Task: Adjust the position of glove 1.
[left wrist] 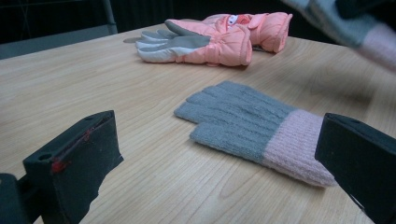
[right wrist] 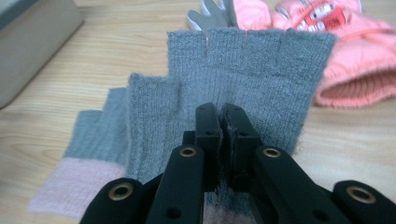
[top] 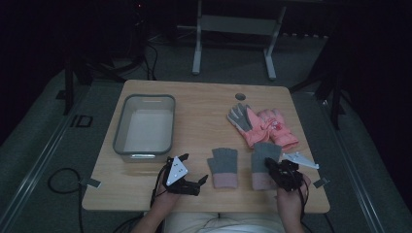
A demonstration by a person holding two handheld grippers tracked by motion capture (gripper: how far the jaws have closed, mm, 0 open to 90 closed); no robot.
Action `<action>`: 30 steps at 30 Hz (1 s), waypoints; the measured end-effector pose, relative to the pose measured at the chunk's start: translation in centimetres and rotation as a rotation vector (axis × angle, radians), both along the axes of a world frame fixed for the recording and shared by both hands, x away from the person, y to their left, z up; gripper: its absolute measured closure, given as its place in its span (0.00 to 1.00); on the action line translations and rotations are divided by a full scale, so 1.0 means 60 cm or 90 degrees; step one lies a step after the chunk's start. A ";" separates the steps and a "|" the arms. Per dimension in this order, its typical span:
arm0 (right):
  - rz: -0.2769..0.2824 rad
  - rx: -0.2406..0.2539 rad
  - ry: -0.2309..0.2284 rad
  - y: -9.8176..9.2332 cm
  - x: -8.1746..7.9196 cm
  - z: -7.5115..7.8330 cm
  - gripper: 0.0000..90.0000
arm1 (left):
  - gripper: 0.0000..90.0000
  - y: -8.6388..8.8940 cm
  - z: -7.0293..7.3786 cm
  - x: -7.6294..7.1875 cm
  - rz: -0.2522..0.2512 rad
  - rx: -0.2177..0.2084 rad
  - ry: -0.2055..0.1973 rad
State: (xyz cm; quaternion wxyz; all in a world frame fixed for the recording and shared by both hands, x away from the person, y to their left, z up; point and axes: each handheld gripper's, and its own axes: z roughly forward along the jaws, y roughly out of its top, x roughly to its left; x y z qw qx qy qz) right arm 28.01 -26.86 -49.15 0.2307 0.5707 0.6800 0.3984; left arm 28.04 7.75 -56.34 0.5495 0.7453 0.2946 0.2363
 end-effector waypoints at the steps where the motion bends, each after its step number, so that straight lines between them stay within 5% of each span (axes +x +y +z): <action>1: -0.009 -0.003 0.003 0.001 0.001 -0.008 0.95 | 0.00 0.000 0.000 0.000 0.000 0.000 0.000; 13: -0.049 -0.022 0.095 0.000 0.039 -0.090 0.94 | 0.00 -0.001 0.000 0.000 -0.002 0.003 0.001; 21: -0.048 -0.017 0.091 -0.002 0.040 -0.098 0.85 | 0.00 -0.002 0.000 0.000 -0.004 0.006 -0.001; 27: 0.003 -0.021 0.090 -0.024 0.053 -0.071 0.79 | 0.00 -0.002 0.000 0.000 -0.006 0.005 0.000; 30: 0.070 -0.068 0.078 -0.033 0.058 -0.061 0.78 | 0.00 -0.002 0.000 0.000 -0.004 0.006 -0.001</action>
